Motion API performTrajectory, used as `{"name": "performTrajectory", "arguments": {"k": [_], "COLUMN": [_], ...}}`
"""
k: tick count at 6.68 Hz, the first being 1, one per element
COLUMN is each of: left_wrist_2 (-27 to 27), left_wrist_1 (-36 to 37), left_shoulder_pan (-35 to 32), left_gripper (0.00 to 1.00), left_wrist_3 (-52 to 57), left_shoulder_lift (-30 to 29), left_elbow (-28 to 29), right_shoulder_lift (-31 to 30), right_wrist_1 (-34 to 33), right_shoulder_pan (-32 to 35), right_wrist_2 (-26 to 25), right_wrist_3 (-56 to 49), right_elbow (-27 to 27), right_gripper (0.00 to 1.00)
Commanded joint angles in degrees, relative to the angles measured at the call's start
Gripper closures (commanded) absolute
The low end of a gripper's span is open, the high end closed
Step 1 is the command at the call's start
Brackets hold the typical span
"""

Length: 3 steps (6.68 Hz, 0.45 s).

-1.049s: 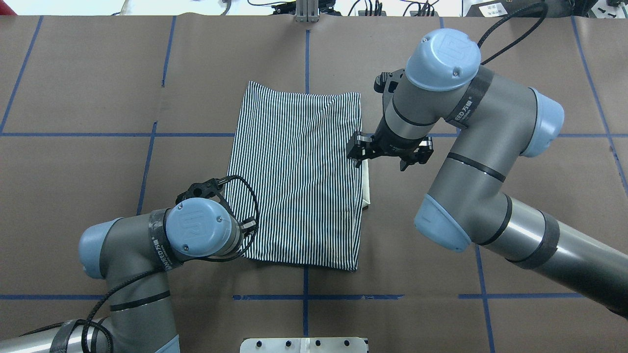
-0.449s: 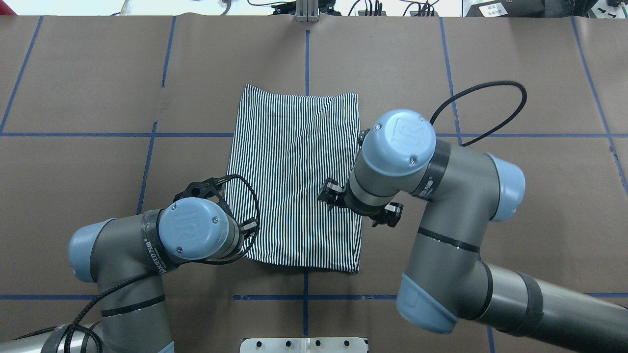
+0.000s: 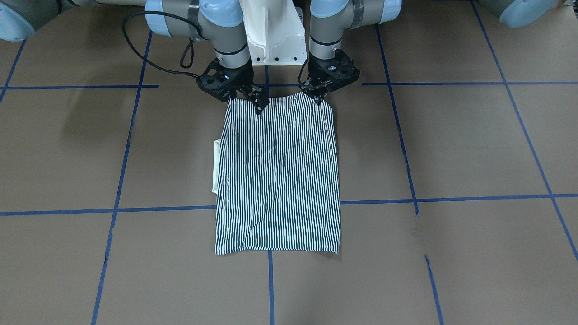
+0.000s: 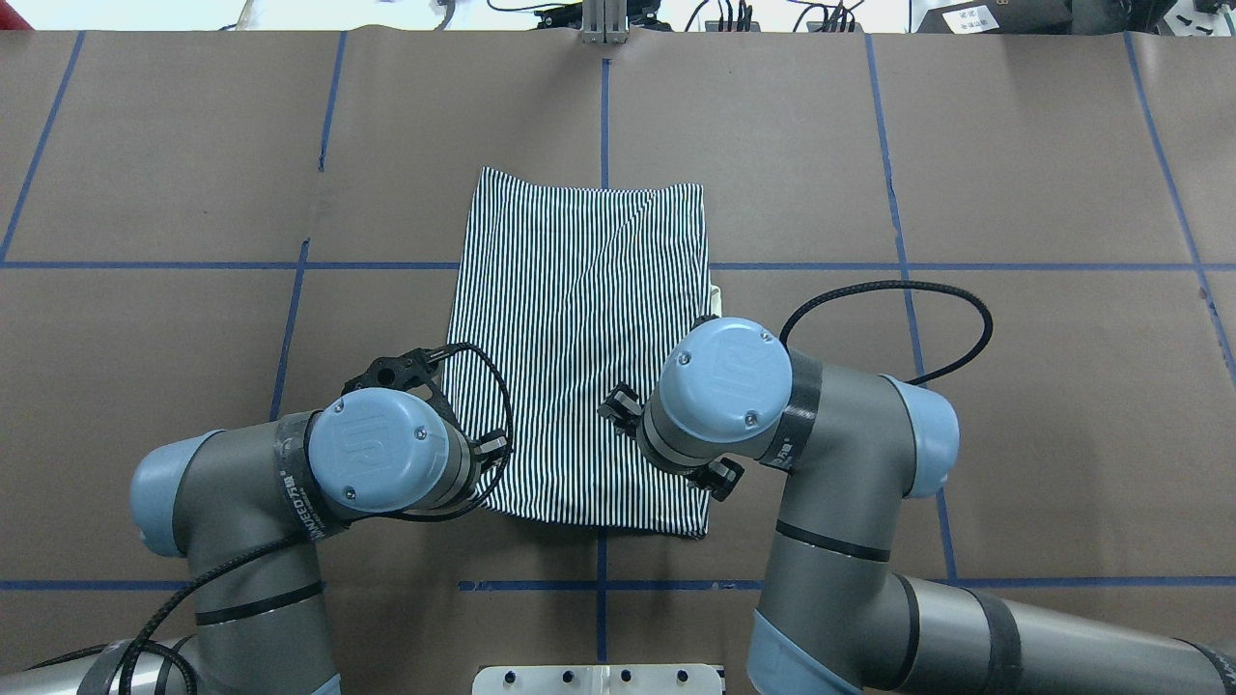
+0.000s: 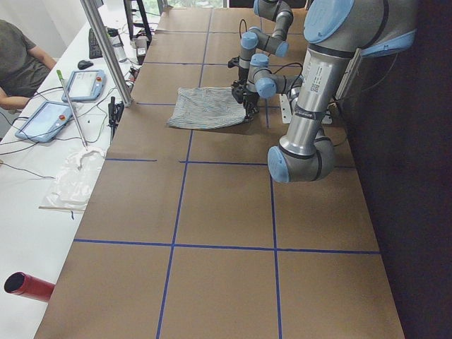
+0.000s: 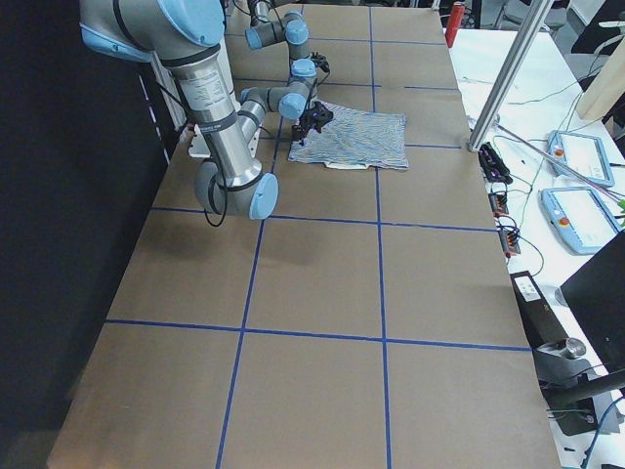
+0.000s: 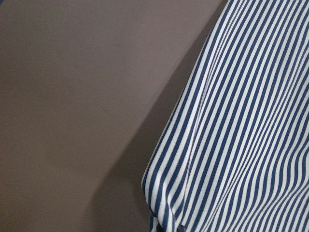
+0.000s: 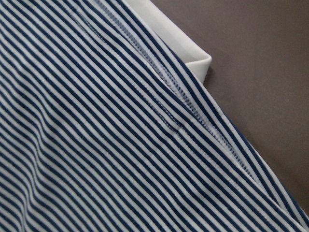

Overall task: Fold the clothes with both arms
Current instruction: 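Move the right gripper to the shirt's near edge beside the left gripper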

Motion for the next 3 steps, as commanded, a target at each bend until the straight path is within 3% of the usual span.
{"name": "performTrajectory", "arguments": {"k": [1, 3], "left_wrist_2": [0.0, 0.0], "left_wrist_1": [-0.01, -0.01], "left_shoulder_pan": [0.0, 0.0], "left_gripper": [1.0, 1.0], "left_wrist_3": [0.02, 0.02], "left_shoulder_lift": [-0.17, 0.09], "left_elbow": [-0.07, 0.02], "right_shoulder_lift": [-0.12, 0.23], "right_wrist_1": [-1.91, -3.86], "right_shoulder_pan": [-1.67, -2.03], "right_wrist_2": [-0.8, -0.71], "right_wrist_3": [1.28, 1.28], "right_elbow": [-1.98, -1.54], "right_gripper": [0.0, 0.0]}}
